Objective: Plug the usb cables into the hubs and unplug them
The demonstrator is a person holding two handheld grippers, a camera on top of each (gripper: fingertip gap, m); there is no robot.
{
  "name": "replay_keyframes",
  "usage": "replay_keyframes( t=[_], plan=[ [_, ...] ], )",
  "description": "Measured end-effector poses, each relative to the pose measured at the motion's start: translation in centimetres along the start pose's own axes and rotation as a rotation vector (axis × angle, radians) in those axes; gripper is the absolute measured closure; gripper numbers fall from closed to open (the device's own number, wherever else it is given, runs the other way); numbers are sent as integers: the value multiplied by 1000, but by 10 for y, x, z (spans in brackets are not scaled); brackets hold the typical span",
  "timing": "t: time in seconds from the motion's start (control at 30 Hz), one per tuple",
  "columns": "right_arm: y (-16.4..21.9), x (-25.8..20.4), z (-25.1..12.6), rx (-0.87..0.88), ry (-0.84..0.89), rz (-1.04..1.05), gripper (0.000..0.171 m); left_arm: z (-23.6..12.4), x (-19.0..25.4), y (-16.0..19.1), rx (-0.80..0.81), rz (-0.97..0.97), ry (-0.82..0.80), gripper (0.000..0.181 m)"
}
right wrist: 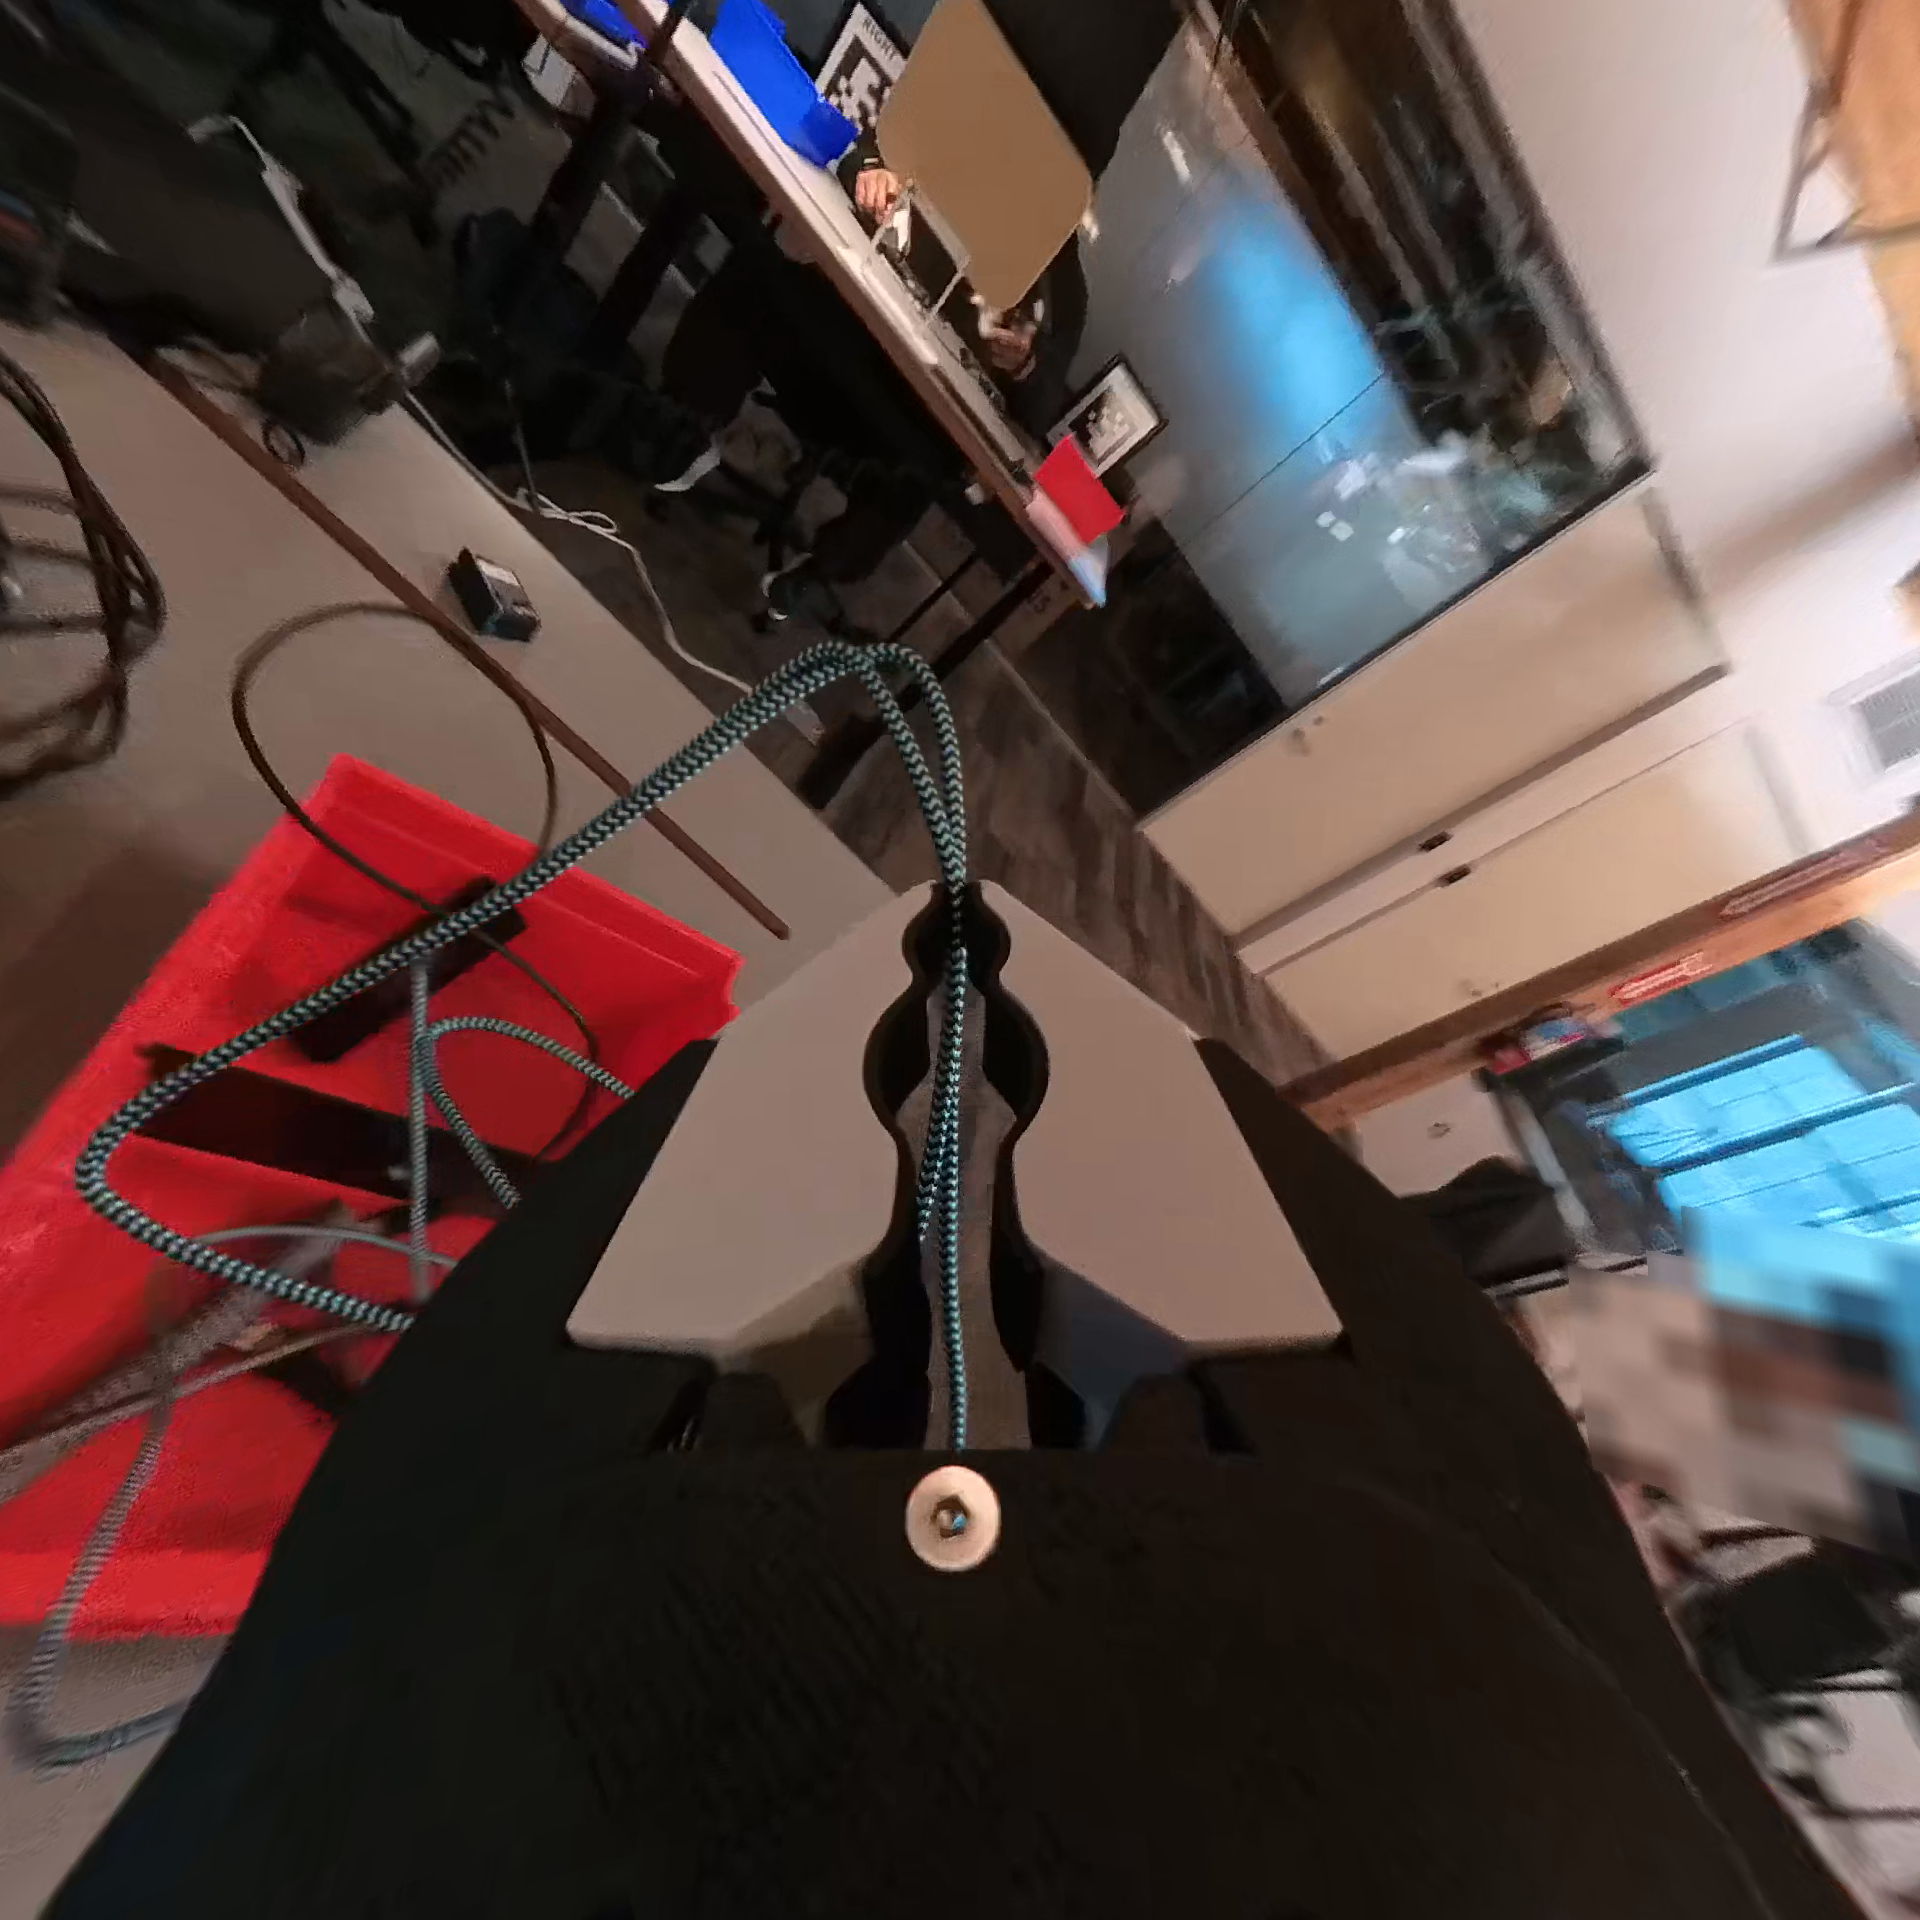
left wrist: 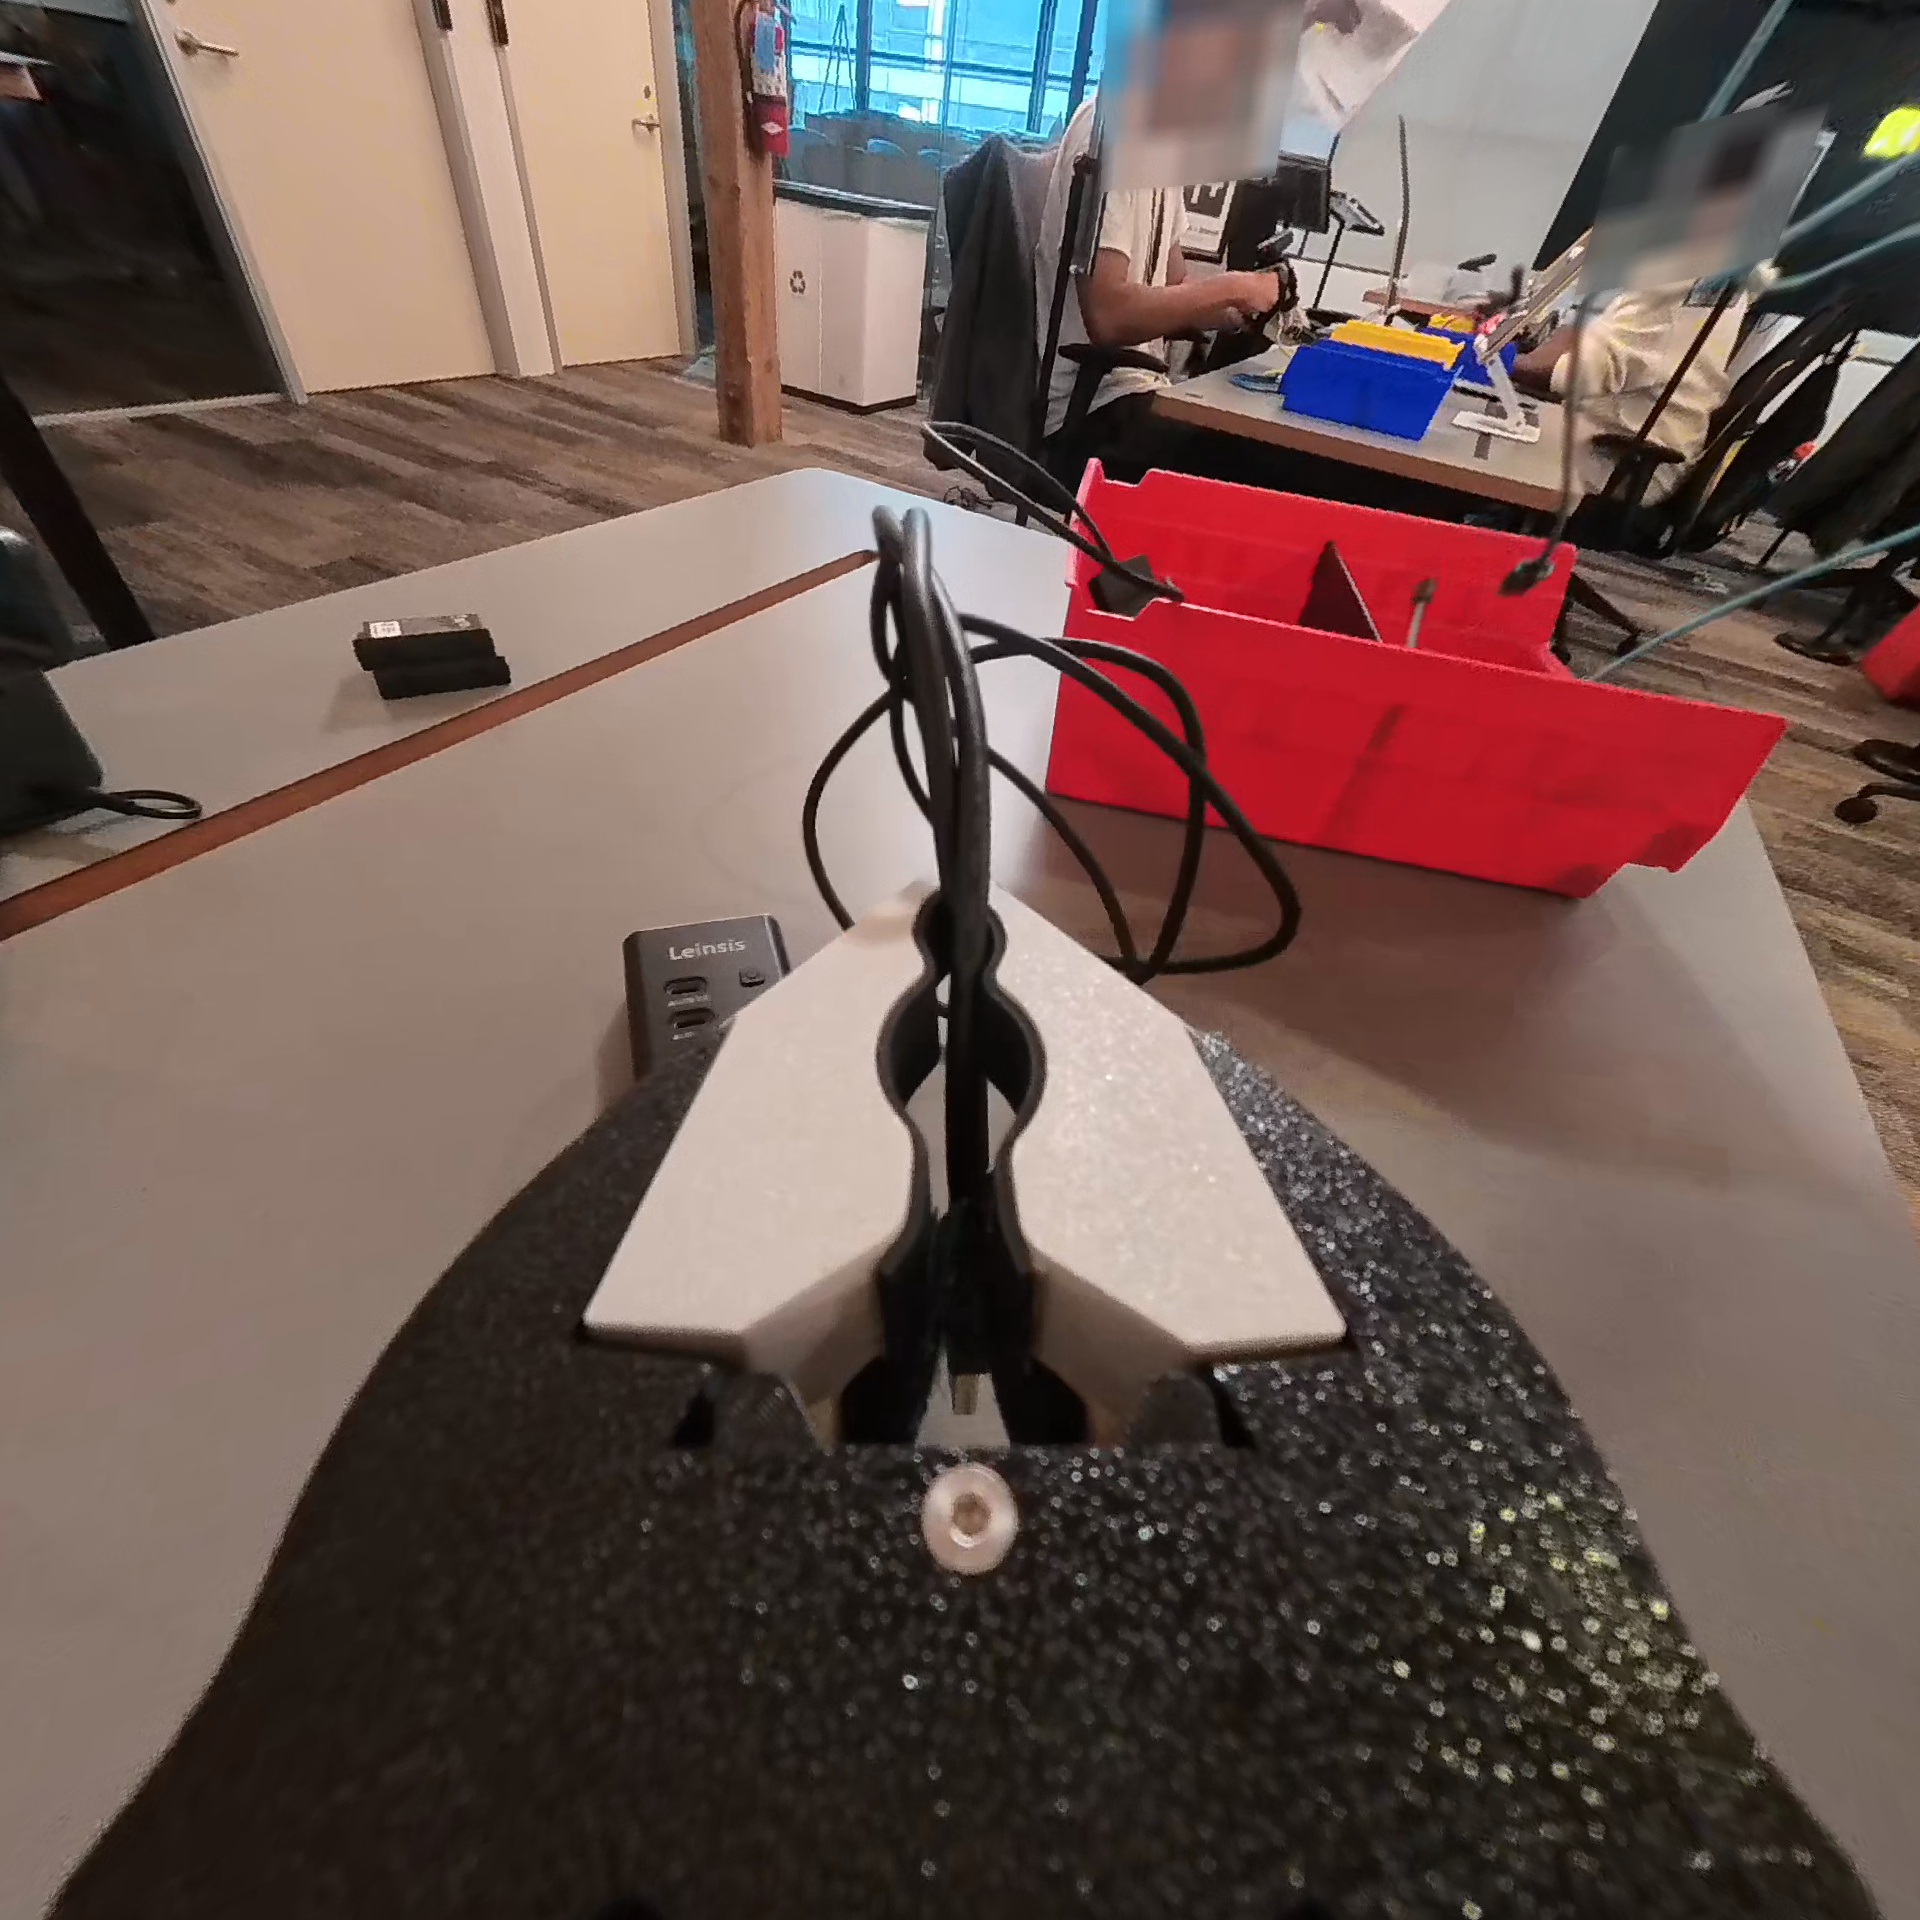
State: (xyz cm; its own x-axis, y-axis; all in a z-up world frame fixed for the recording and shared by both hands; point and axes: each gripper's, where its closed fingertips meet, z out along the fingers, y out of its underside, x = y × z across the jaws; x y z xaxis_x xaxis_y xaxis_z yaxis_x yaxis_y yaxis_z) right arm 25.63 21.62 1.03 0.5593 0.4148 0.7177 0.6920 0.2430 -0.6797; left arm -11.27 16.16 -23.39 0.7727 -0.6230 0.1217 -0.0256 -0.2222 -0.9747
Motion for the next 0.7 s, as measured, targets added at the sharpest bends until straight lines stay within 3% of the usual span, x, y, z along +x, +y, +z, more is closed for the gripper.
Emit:
replay_keyframes(
  t=[0.13,0.3,0.37,0.47,0.7],
  plan=[
    [43,-50,16,-6,104,-316,171,-1,3,-1,4,6,11,181],
    [135,-161,37,-252,-189,-621,171,-2,5,-2,7,8,17,181],
    [164,-195,36,-357,-397,-548,170,-2,6,-1,7,7,23,181],
    [190,-223,34,-544,-677,-272,170,-1,8,0,3,7,34,181],
    [236,-253,44,-901,-936,-128,170,4,18,7,-31,55,57,181]
  ],
)
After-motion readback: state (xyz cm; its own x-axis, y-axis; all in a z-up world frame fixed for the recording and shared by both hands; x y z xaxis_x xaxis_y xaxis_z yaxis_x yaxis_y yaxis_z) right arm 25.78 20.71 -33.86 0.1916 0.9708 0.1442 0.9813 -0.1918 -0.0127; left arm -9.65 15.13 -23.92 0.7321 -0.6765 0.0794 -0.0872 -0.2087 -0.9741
